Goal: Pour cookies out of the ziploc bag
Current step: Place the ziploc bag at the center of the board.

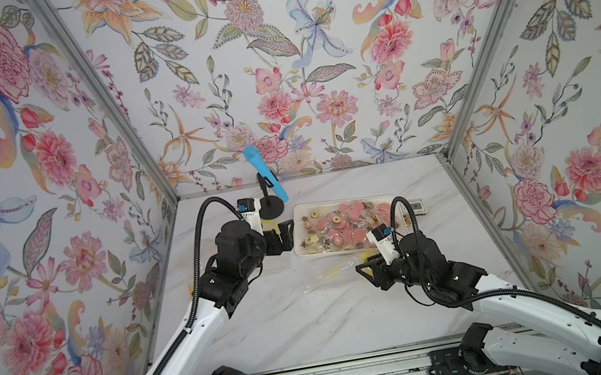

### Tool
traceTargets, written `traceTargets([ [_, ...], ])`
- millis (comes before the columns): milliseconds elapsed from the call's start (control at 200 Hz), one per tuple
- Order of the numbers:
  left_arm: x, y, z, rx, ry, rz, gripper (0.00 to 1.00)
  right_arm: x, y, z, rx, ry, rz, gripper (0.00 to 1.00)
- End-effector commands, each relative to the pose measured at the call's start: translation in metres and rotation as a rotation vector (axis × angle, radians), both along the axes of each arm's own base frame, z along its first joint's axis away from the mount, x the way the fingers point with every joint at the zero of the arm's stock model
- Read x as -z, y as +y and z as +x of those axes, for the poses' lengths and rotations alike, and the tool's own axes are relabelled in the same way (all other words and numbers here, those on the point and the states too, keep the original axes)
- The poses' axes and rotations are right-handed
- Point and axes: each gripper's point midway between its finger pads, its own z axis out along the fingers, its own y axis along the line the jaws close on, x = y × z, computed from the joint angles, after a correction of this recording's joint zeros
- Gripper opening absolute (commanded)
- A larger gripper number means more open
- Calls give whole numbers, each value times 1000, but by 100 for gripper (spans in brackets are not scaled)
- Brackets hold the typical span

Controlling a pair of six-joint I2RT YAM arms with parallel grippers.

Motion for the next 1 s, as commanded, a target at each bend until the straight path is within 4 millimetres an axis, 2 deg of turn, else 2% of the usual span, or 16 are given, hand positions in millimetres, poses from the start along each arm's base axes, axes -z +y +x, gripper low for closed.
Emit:
traceTargets([
  [0, 9, 8, 4, -19, 5, 35, 100, 9, -16, -5, 43, 10, -52, 64],
  [55, 12, 10, 6, -27, 8, 41, 100, 7, -20, -4, 64, 2, -50, 78],
  [130, 14, 12, 10, -33, 12, 48, 100, 4, -26, -1, 89, -6, -39, 89],
  [260, 15, 16, 15, -48, 9, 67, 100, -1, -35, 9, 152, -7, -28, 95],
  [360, 16, 25, 19, -80, -6, 96, 100, -4, -51, 21, 246, -8, -40, 97],
  [385, 16, 29, 21, -97, -13, 108, 100, -5, -65, 31, 307, -6, -46, 98],
  [550, 23, 58, 37, -210, -55, 216, 100, -9, -116, 62, 503, -30, -66, 99],
  [700, 40, 92, 51, -289, -133, 346, 100, -11, -171, 86, 679, -93, -146, 100],
  [856, 71, 136, 64, -375, -148, 403, 100, -2, -218, 105, 818, -141, -156, 100],
  [996, 96, 160, 66, -408, -162, 456, 100, 6, -246, 114, 885, -167, -95, 100],
])
